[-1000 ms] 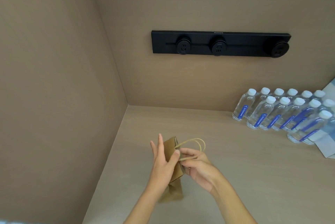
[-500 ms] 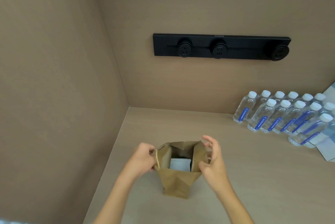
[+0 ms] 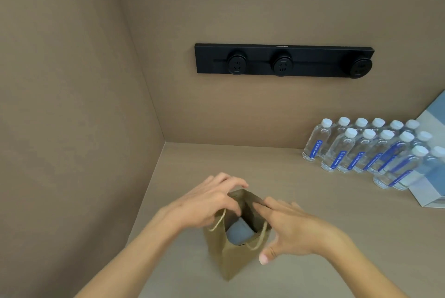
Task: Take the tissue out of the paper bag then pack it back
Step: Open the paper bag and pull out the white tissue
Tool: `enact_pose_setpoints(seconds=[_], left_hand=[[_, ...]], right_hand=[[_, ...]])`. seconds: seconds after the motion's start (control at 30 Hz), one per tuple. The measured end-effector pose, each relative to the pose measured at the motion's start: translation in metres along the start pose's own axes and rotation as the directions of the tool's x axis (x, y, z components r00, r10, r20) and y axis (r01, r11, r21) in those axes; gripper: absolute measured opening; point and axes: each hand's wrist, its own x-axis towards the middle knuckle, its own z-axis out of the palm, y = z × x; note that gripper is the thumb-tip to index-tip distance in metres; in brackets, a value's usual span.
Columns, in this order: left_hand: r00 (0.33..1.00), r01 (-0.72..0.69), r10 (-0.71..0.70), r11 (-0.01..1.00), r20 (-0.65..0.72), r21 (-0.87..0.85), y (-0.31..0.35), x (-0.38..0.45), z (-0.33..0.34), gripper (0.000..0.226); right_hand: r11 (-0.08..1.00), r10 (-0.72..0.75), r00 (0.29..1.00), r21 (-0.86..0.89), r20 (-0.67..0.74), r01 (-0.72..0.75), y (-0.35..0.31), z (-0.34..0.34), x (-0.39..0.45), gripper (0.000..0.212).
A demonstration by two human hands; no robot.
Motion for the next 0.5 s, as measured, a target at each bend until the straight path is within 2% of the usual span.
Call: enact_pose_setpoints(seconds=[0.07, 0.1, 0.13, 0.17, 0.23, 0.3, 0.37, 0.43, 0.5], left_hand=[[0.999, 0.004, -0.005, 0.999, 0.033, 0.048, 0.004, -0.003, -0.006, 0.035], [0.996, 0.072, -0.073, 0.997, 0.047, 0.036, 0.006, -0.006, -0.009, 0.029], [0.982, 0.170, -0.170, 0.985, 0.078, 0.005, 0.008, -0.009, -0.013, 0.030], [0.952, 0.279, -0.271, 0.960, 0.143, -0.032, 0.010, -0.013, -0.017, 0.037], [0.860, 0.458, -0.402, 0.880, 0.314, -0.126, 0.013, -0.023, -0.026, 0.048], [0.809, 0.536, -0.408, 0.807, 0.423, -0.247, 0.015, -0.033, -0.027, 0.048], [0.829, 0.536, -0.363, 0.733, 0.425, -0.419, 0.017, -0.044, -0.022, 0.050], [0.852, 0.524, -0.384, 0.620, 0.356, -0.584, 0.022, -0.053, -0.011, 0.049], [0.842, 0.490, -0.481, 0.491, 0.245, -0.720, 0.031, -0.058, 0.002, 0.040]], right_hand=[[0.989, -0.007, 0.992, 0.146, 0.127, -0.012, 0.001, -0.005, -0.001, 0.072], [0.985, -0.032, 0.991, 0.175, 0.132, 0.009, 0.001, -0.006, -0.002, 0.054], [0.982, -0.040, 0.994, 0.190, 0.104, 0.020, 0.000, -0.007, -0.002, 0.034], [0.978, -0.034, 0.997, 0.209, 0.076, 0.018, -0.001, -0.008, -0.002, 0.023], [0.955, -0.001, 0.997, 0.294, 0.077, -0.022, -0.006, -0.006, -0.004, 0.034], [0.937, 0.084, 0.996, 0.339, 0.032, -0.090, -0.013, 0.000, -0.005, 0.043], [0.962, 0.195, 0.973, 0.219, -0.123, -0.166, -0.022, 0.008, -0.004, 0.043], [0.977, 0.215, 0.942, 0.064, -0.259, -0.206, -0.036, 0.015, -0.003, 0.026], [0.976, 0.193, 0.943, -0.050, -0.271, -0.214, -0.054, 0.017, -0.007, 0.007]])
